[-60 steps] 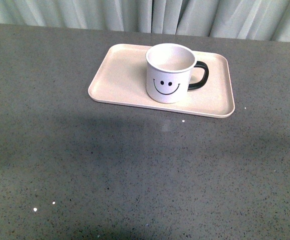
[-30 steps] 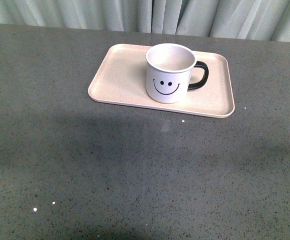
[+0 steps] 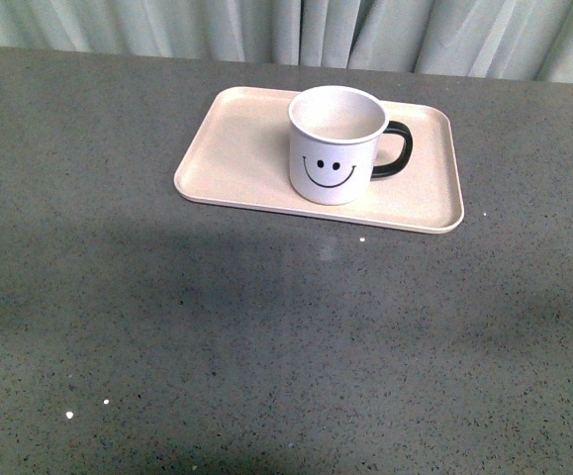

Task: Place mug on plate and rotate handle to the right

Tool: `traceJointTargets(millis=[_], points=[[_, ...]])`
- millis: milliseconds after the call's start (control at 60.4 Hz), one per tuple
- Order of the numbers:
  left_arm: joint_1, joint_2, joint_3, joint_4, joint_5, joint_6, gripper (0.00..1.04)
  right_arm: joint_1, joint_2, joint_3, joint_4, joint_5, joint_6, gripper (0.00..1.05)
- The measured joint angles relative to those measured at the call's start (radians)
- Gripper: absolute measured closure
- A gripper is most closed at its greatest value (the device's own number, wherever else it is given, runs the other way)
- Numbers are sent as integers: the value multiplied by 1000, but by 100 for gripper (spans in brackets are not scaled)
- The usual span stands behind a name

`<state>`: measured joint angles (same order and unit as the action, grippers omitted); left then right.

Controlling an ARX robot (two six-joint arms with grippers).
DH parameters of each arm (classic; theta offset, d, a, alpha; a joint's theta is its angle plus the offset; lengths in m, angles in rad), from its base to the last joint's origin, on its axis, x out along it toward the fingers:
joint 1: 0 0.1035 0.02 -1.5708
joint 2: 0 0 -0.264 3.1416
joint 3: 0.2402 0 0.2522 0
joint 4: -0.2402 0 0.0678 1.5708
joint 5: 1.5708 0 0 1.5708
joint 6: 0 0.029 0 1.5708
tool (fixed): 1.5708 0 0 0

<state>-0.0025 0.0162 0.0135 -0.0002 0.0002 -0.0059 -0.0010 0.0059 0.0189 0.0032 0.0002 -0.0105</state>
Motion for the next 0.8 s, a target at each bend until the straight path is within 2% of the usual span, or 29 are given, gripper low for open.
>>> traceJointTargets(millis=[348, 398, 795], points=[[0, 0, 0, 0, 0, 0, 9, 0, 0, 0, 0, 0, 0, 21], [0, 0, 0, 0, 0, 0, 9, 0, 0, 0, 0, 0, 0, 8], [0, 0, 0, 0, 0, 0, 9, 0, 0, 0, 0, 0, 0, 9]])
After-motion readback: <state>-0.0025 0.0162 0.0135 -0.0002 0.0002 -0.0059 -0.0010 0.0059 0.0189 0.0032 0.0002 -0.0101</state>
